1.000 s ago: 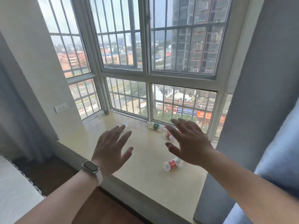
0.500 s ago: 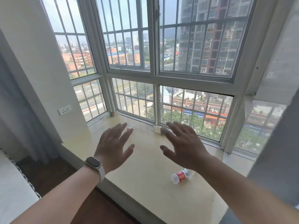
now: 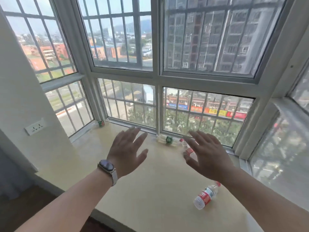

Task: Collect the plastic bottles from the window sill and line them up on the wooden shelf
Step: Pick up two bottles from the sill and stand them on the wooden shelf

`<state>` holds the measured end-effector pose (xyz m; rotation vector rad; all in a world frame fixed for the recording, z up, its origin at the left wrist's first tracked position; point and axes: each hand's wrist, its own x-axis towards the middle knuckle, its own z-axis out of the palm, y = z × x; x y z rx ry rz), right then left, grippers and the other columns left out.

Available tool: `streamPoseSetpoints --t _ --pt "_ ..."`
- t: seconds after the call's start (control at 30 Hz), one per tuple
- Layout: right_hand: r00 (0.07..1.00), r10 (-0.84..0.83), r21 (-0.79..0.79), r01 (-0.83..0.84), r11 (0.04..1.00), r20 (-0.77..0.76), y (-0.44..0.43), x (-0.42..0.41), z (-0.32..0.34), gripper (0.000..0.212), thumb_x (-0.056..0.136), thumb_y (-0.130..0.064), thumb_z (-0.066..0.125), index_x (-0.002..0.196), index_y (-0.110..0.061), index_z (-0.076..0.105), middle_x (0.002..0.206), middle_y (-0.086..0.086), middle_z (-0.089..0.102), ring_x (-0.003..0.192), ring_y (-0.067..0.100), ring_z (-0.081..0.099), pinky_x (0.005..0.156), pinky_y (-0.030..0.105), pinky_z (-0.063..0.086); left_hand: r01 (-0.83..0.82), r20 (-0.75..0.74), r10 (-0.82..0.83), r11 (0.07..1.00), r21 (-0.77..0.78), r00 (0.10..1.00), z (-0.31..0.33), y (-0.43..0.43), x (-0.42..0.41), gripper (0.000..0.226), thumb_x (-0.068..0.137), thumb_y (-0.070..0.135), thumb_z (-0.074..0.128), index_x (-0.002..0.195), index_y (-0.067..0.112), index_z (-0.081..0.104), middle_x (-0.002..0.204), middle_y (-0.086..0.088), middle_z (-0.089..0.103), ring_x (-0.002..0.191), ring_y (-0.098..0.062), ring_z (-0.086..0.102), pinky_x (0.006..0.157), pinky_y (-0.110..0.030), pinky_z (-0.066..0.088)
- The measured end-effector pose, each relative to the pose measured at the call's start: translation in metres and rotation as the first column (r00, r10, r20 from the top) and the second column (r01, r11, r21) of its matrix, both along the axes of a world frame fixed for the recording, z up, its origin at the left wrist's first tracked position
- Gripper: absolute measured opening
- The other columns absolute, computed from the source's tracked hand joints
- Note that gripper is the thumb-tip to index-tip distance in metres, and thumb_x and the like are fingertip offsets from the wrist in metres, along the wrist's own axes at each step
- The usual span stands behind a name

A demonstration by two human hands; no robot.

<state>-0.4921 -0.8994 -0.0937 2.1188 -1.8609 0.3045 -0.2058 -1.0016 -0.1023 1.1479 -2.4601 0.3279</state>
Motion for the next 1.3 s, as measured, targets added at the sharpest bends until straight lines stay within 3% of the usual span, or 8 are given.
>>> streamPoseSetpoints --t 0.33,0.5,0.7,1.03,1.3 --pt "0.974 -0.225 0.058 0.226 0.972 -0.034 -0.054 0.023 0.001 0.061 0.088 -0.056 0.043 0.133 -0.017 0.059 0.136 0.013 0.060 0.124 0.037 0.057 0.099 0.053 0.045 0.197 -0.007 -0.197 0.978 0.063 0.980 -0.024 -0.110 0.009 0.058 0.089 0.049 0.046 0.134 0.015 0.059 0.144 -0.014 0.053 0.133 -0.033 0.044 0.105 -0.051 0.036" --pt "0.944 -0.330 0.095 0.331 0.939 -0.025 -0.049 0.007 -0.008 0.063 0.090 -0.058 0.039 0.137 -0.019 0.055 0.144 0.011 0.053 0.131 0.033 0.049 0.105 0.050 0.039 0.275 -0.025 -0.274 0.949 0.154 0.961 -0.035 -0.123 -0.023 0.059 0.089 0.051 0.043 0.136 0.018 0.056 0.145 -0.011 0.052 0.135 -0.032 0.045 0.107 -0.054 0.038" --pt "0.911 -0.413 0.106 0.412 0.905 -0.006 -0.045 -0.020 -0.019 0.062 0.090 -0.057 0.042 0.134 -0.016 0.057 0.139 0.012 0.057 0.127 0.034 0.053 0.104 0.041 0.023 0.318 -0.005 -0.322 0.932 0.177 0.947 -0.042 -0.130 -0.064 0.059 0.090 0.052 0.043 0.136 0.018 0.057 0.145 -0.010 0.052 0.135 -0.031 0.045 0.108 -0.049 0.035" --pt "0.884 -0.460 0.182 0.441 0.879 0.081 -0.058 -0.083 -0.055 0.063 0.088 -0.057 0.041 0.134 -0.016 0.057 0.136 0.013 0.058 0.124 0.036 0.056 0.096 0.055 0.047 0.312 0.071 -0.335 0.922 0.230 0.939 -0.054 -0.140 -0.148 0.058 0.089 0.051 0.044 0.136 0.020 0.055 0.144 -0.011 0.052 0.133 -0.033 0.047 0.107 -0.054 0.039" --pt "0.828 -0.543 0.303 0.486 0.820 0.139 -0.068 -0.145 -0.105 0.070 0.088 -0.060 0.034 0.143 -0.018 0.050 0.146 0.011 0.049 0.131 0.034 0.046 0.110 0.048 0.026 0.293 0.175 -0.348 0.915 0.277 0.921 -0.084 -0.155 -0.210 0.060 0.089 0.051 0.041 0.137 0.018 0.055 0.143 -0.013 0.054 0.132 -0.036 0.050 0.108 -0.054 0.038"
